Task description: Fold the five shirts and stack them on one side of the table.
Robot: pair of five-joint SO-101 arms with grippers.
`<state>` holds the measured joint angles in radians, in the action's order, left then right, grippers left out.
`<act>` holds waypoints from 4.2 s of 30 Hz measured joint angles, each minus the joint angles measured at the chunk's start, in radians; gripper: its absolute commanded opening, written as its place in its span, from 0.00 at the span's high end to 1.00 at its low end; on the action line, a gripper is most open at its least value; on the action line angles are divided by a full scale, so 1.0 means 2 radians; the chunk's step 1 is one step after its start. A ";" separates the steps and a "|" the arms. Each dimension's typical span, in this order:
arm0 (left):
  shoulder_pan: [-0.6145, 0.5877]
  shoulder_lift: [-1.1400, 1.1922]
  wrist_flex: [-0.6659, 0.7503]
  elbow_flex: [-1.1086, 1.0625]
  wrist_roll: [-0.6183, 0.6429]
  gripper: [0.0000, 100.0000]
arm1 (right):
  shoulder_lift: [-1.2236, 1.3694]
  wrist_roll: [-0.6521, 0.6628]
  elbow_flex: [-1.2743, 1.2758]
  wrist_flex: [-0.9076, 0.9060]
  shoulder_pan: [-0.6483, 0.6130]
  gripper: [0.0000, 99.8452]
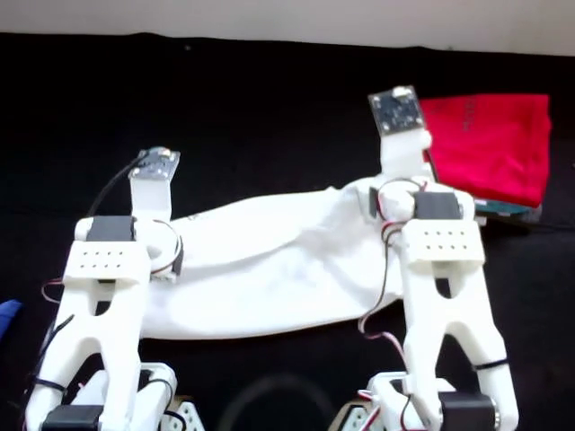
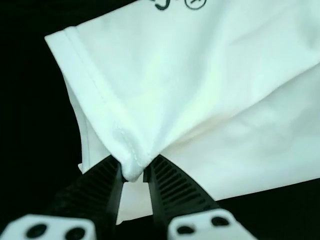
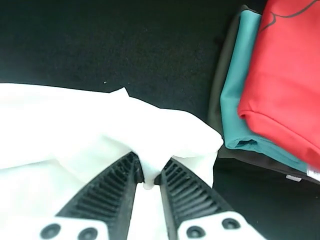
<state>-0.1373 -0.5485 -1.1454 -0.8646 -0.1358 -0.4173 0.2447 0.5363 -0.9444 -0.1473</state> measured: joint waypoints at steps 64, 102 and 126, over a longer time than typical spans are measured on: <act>-0.034 0.000 -0.304 0.596 0.017 0.99 | -0.033 -0.022 -0.493 -0.253 0.001 0.99; -0.101 -0.249 -0.304 0.598 -0.009 0.99 | -0.178 0.015 -0.720 -0.404 0.001 0.99; -0.101 -0.262 -0.304 0.635 -0.009 0.99 | -0.235 0.063 -0.719 -0.333 0.001 0.99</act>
<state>-0.3383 -1.0717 -1.7530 0.4058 -0.1542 -0.8869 0.3705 -0.9014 -1.6103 -0.1458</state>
